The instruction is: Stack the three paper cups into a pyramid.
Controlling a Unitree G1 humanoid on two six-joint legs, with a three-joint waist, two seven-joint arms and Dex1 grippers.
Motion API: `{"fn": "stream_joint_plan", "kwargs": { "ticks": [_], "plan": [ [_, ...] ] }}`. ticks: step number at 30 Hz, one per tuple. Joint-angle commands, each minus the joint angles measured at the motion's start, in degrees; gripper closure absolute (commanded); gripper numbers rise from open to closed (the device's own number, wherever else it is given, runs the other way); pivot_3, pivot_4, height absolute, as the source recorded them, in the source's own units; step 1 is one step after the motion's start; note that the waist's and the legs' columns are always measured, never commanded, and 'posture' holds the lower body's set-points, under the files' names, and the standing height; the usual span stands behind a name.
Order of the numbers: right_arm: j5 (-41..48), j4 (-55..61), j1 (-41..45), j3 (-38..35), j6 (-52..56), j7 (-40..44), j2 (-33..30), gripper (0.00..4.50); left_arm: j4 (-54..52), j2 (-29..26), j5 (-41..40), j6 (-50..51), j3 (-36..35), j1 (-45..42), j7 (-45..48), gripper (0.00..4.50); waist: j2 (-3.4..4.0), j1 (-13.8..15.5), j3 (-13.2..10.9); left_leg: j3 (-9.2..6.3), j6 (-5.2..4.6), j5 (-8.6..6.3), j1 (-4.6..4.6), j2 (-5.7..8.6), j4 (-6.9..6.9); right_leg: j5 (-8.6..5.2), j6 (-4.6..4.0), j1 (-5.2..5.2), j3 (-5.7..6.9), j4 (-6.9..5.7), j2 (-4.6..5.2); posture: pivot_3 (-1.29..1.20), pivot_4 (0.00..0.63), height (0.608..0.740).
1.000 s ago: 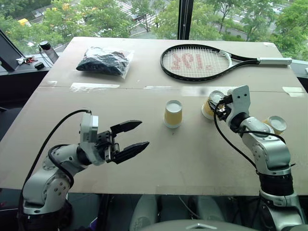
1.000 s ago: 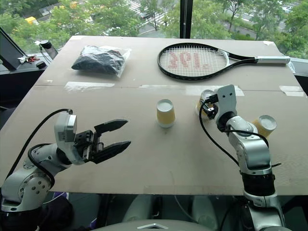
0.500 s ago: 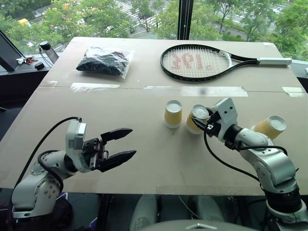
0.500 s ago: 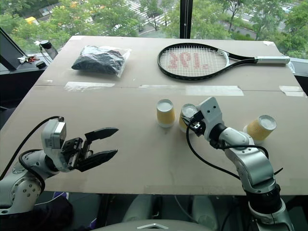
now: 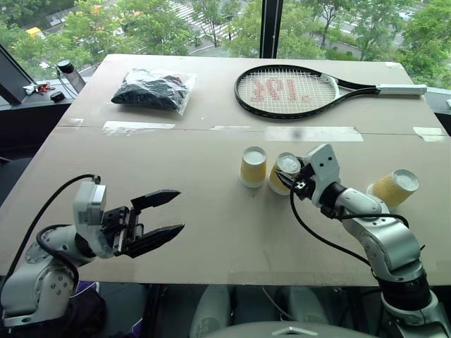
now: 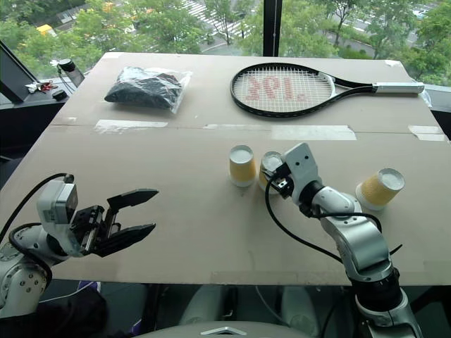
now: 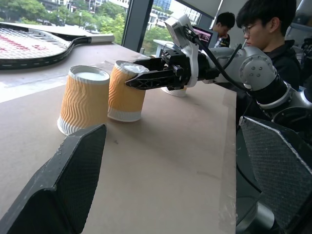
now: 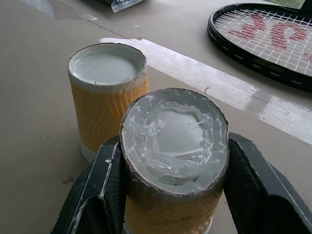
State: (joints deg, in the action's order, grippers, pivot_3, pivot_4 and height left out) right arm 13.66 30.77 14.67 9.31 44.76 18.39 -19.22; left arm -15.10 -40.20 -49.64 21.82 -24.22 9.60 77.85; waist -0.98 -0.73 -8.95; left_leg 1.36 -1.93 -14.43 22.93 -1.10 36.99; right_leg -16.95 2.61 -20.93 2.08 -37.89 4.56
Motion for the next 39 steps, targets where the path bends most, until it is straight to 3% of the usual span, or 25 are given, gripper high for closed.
{"fn": "stream_joint_plan", "kwargs": {
  "ticks": [1, 25, 28, 31, 35, 39],
  "plan": [
    [-0.9, 1.3, 1.1, 0.2, 0.1, -1.1, 0.7, 2.54, -0.5, 0.0, -0.4, -1.5, -1.5, 0.7, 0.7, 0.0, 0.0, 0.0, 0.0, 0.0, 0.0, 0.0, 0.0, 0.0, 0.0, 0.0, 0.0, 0.0, 0.0, 0.0, 0.01, 0.0, 0.15, 0.74],
    [-1.6, 2.6, 1.0, 2.2, 4.9, -3.1, 4.9, 2.54, -6.7, 0.0, -2.2, 1.8, 0.9, -1.0, -5.6, 0.0, -0.01, -0.2, 0.0, -0.01, 0.0, 0.0, -0.02, -0.01, -0.05, 0.0, 0.0, -0.01, -0.01, 0.0, 0.02, 0.0, 0.15, 0.74],
    [-1.3, 2.7, 0.8, 1.7, 5.3, -2.9, 5.0, 1.09, -7.9, -0.1, -2.8, 2.8, 1.4, -1.7, -7.3, 0.0, 0.0, -0.2, 0.0, -0.01, 0.0, 0.0, -0.02, -0.01, -0.05, 0.0, 0.0, -0.01, -0.01, 0.0, 0.02, 0.0, 0.15, 0.74],
    [-1.6, 3.3, 0.5, 1.0, 4.6, -2.4, 3.8, 0.01, -8.7, -0.1, -3.3, 3.5, 1.7, -2.2, -8.4, 0.0, 0.01, -0.1, 0.0, -0.01, 0.01, 0.0, -0.02, 0.0, -0.06, 0.0, 0.0, -0.01, -0.01, 0.01, 0.02, 0.0, 0.15, 0.74],
    [0.3, 6.9, -0.8, -1.9, 2.3, 0.8, 0.9, 0.01, -8.9, -0.2, -3.9, 4.3, 2.2, -3.1, -9.1, 0.0, 0.03, 0.1, 0.0, -0.01, 0.01, 0.0, 0.0, 0.02, -0.06, 0.0, 0.0, -0.01, 0.0, 0.03, 0.03, 0.0, 0.15, 0.74],
    [8.9, 13.5, -3.6, -11.7, 2.2, 6.1, -1.8, 0.01, -8.6, 0.0, -4.3, 5.2, 3.7, -5.1, -9.2, 0.0, 0.02, 0.3, 0.0, -0.04, 0.0, 0.0, 0.02, 0.03, -0.06, 0.0, 0.0, 0.01, 0.05, 0.05, 0.01, 0.0, 0.15, 0.74]
  ]
}}
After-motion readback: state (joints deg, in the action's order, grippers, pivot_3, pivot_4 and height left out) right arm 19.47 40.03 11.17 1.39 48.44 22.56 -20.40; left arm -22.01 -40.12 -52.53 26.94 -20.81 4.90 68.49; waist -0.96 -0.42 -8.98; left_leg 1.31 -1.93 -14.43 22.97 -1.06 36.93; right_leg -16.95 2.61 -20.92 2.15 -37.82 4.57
